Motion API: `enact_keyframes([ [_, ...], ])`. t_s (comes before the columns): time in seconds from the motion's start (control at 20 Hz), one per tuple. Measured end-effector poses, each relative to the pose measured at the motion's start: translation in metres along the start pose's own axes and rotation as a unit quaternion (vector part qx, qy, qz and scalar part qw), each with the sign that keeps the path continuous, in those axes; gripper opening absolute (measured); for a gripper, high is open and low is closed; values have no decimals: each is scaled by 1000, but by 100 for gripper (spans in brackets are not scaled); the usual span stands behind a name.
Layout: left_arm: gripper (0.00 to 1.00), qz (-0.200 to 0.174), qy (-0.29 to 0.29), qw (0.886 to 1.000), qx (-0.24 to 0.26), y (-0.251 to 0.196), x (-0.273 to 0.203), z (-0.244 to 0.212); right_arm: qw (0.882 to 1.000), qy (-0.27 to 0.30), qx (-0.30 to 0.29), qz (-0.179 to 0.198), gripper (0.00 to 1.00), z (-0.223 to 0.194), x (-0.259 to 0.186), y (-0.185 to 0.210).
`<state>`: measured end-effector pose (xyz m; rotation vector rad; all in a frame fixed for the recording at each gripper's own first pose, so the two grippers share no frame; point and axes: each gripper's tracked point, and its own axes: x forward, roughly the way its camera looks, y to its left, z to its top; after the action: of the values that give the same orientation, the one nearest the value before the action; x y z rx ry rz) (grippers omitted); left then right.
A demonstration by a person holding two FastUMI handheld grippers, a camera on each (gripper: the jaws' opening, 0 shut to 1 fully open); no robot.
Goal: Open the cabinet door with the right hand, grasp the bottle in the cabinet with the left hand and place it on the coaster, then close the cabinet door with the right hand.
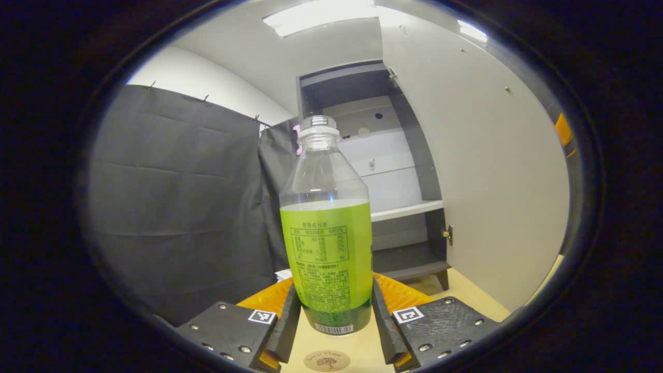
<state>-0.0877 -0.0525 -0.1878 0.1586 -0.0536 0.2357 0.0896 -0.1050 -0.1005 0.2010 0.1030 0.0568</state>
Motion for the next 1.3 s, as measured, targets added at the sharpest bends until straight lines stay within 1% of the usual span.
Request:
enact_keyframes([
  [0.05,63,8,-2,1000,2,4,-2,-9,1000,9,-8,-6,93,-12,3,-1],
  [0.15,63,16,4,1000,9,14,-2,-34,999,37,-25,-9,93,-38,5,1],
  [0.3,63,17,15,1000,5,18,-4,-79,997,60,-57,2,93,-76,5,10],
  [0.4,71,14,19,1000,4,16,-5,-111,994,77,-80,11,93,-110,6,10],
  [0.45,62,15,20,1000,5,16,-5,-128,992,90,-90,10,93,-129,5,5],
  [0.55,63,24,22,999,11,18,-5,-159,986,142,-90,8,93,-176,-3,-1],
  [0.65,71,31,26,999,-7,15,-4,-185,972,217,-86,18,93,-222,-12,2],
  [0.7,67,28,28,999,-17,11,-2,-195,967,239,-86,27,93,-234,-17,5],
  [0.75,72,37,33,999,-17,14,-2,-205,964,247,-89,36,93,-239,-20,9],
  [0.8,67,45,36,998,-15,17,-1,-212,964,244,-98,45,93,-235,-21,14],
  [0.9,67,61,44,997,-19,25,2,-224,963,233,-120,62,93,-222,-20,19],
  [0.95,71,72,52,996,-20,30,1,-232,963,229,-128,69,93,-219,-20,22],
  [1.0,67,78,57,995,-25,33,2,-237,962,229,-134,70,93,-219,-20,22],
  [1.1,67,84,61,994,-26,35,3,-244,959,238,-135,73,93,-227,-22,22],
  [1.15,71,86,65,994,-23,36,3,-248,959,239,-132,74,93,-229,-21,22],
  [1.2,67,89,70,993,-24,37,4,-252,959,240,-129,76,93,-229,-20,22],
  [1.3,67,88,73,993,-32,37,4,-255,959,241,-130,77,93,-230,-20,21],
])
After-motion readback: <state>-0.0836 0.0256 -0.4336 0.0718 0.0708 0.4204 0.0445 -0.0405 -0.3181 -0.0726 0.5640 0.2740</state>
